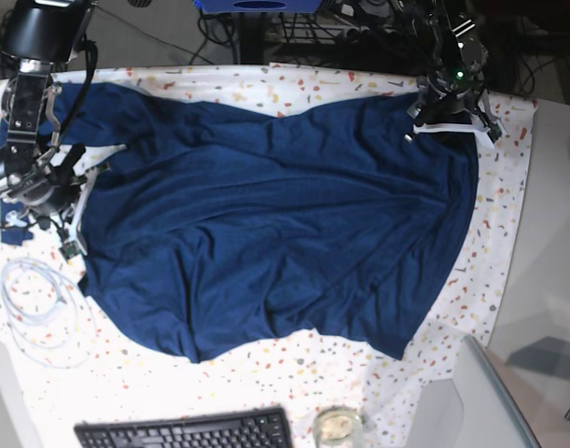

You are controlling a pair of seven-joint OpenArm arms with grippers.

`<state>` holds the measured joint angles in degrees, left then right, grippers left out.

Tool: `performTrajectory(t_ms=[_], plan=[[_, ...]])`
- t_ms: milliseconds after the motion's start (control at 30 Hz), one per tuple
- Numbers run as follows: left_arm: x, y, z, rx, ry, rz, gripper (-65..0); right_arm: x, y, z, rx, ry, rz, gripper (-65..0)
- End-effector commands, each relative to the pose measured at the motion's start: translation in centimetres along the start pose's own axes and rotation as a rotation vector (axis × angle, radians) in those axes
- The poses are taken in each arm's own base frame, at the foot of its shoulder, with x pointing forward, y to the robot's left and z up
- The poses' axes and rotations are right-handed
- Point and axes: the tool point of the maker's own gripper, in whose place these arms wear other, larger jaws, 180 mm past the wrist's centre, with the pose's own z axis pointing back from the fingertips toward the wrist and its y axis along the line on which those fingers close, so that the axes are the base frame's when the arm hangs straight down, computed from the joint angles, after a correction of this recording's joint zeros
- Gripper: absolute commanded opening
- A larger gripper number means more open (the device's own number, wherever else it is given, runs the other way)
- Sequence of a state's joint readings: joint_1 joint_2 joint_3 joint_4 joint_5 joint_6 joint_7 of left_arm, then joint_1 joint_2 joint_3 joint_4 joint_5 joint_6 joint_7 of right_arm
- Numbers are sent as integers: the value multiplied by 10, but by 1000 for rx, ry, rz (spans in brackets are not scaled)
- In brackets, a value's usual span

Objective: Layout the t-shirt on the table in an organized manner, then fold the t-shirt properly
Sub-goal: 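Hold the shirt edge with both grippers and adjust the left gripper's grip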

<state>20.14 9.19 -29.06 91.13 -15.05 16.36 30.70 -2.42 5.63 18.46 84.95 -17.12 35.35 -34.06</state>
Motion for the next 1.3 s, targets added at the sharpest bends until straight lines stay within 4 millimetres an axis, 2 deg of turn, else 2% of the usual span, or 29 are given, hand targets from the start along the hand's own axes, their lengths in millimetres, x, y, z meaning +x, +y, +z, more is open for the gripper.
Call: performTrajectory(t_ms=[0, 133, 200, 300, 400, 567, 633, 833, 1133, 1200, 1267], plan=[[12, -4, 1, -10, -41, 0, -378, 13, -12, 4, -30, -39, 1, -606], [14, -5, 2, -13, -46, 1, -380, 13, -12, 4, -30, -39, 1, -606], [15, -5, 2, -13, -48, 1, -425, 13, -12, 4, -30, -39, 1, -606], [15, -5, 2, -14, -47, 2, -535, 13, -12, 4, -30, -39, 1, -606], [14, -4, 2, -6, -46, 7, -566, 13, -12, 4, -30, -39, 1, -606], [14, 0, 2, 16, -43, 20, -564, 14, -12, 4, -30, -40, 2, -606], [6, -1, 2, 15, 4, 21, -564, 14, -12, 4, -30, -40, 2, -606], [25, -12, 11, -17, -18, 34, -563, 17, -13, 4, -33, -46, 1, -606], [22, -12, 9, -15, -10, 34, -561, 16, -14, 4, -34, -45, 2, -606], [22, -12, 9, -15, -10, 34, -523, 16, -14, 4, -34, -45, 2, -606], [22, -12, 9, -15, -10, 34, -436, 17, -14, 4, -34, -46, 2, -606]])
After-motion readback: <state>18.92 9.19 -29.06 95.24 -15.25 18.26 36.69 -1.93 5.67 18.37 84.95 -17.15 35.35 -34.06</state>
